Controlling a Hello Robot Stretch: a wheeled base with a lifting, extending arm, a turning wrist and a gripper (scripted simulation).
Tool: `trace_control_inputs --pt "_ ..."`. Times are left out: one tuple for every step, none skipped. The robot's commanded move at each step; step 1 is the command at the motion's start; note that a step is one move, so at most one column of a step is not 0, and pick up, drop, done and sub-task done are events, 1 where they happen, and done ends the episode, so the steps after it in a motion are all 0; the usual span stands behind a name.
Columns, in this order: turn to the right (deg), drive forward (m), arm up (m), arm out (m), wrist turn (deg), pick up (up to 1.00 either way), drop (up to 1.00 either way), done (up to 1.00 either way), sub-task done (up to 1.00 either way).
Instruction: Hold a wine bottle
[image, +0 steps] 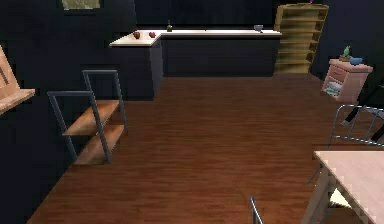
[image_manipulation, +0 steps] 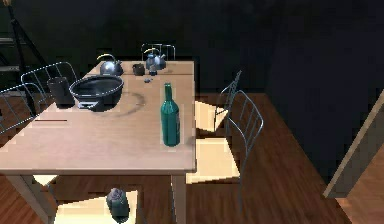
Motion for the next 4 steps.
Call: trace_control_inputs --pt "0.0 0.00 0.50 0.00 0.0 0.00 0.00 0.00 0.00" --pt "0.0 0.00 0.34 0.00 0.0 0.00 0.00 0.00 0.00" --pt "0.0 0.00 0.00 0.48 0.0 0.00 0.00 0.00 0.00" --pt "0.0 0.00 0.00 0.00 45.0 0.00 0.00 0.00 0.00"
